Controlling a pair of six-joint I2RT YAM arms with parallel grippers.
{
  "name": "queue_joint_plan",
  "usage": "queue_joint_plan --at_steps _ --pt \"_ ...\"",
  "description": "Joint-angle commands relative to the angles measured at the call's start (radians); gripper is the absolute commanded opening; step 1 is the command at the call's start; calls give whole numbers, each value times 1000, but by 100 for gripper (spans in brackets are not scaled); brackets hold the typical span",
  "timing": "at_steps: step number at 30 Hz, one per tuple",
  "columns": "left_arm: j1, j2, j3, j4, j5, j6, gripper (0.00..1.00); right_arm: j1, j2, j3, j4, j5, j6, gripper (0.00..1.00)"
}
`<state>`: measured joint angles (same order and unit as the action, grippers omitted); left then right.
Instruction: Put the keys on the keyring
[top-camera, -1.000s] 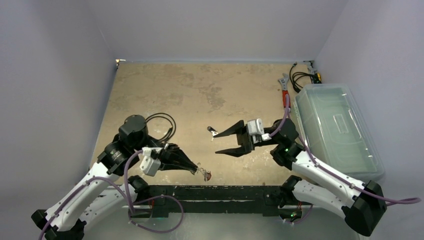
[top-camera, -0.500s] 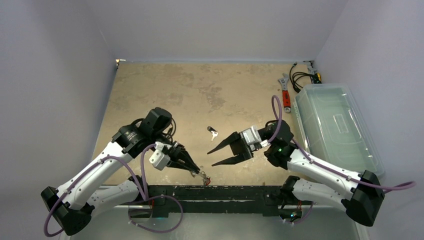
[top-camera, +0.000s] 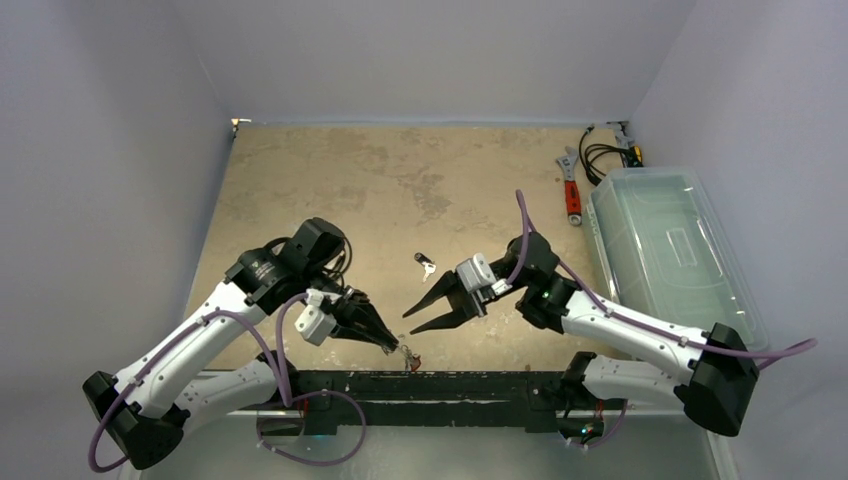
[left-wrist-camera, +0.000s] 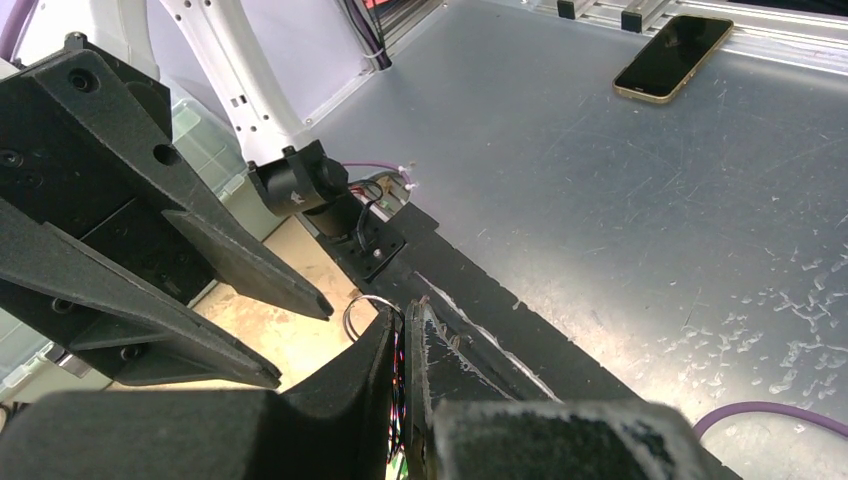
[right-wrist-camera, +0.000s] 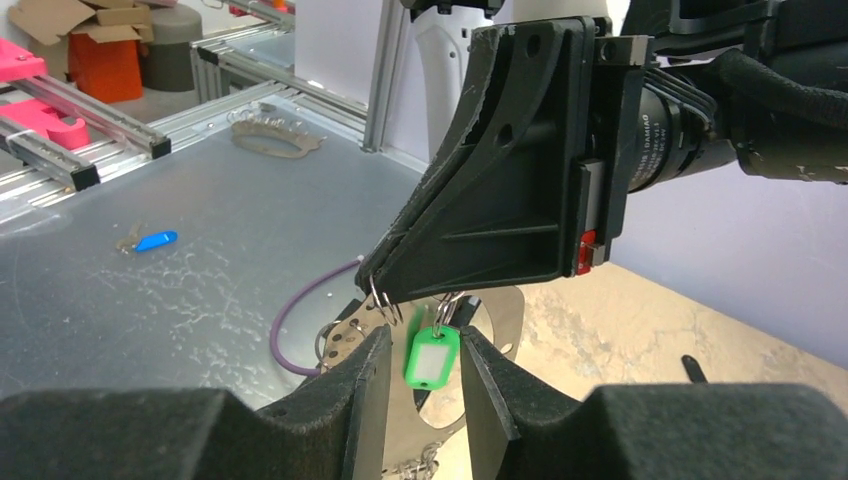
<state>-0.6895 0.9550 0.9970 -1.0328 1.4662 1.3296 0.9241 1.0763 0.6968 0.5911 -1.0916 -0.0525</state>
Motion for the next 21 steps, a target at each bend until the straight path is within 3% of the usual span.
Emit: queue_joint_plan --at_steps 1,21 --pt "6 2 45 -9 69 61 0 26 14 55 -28 -1 -36 34" --pt "23 10 45 -31 75 93 0 86 62 85 -73 12 -72 28"
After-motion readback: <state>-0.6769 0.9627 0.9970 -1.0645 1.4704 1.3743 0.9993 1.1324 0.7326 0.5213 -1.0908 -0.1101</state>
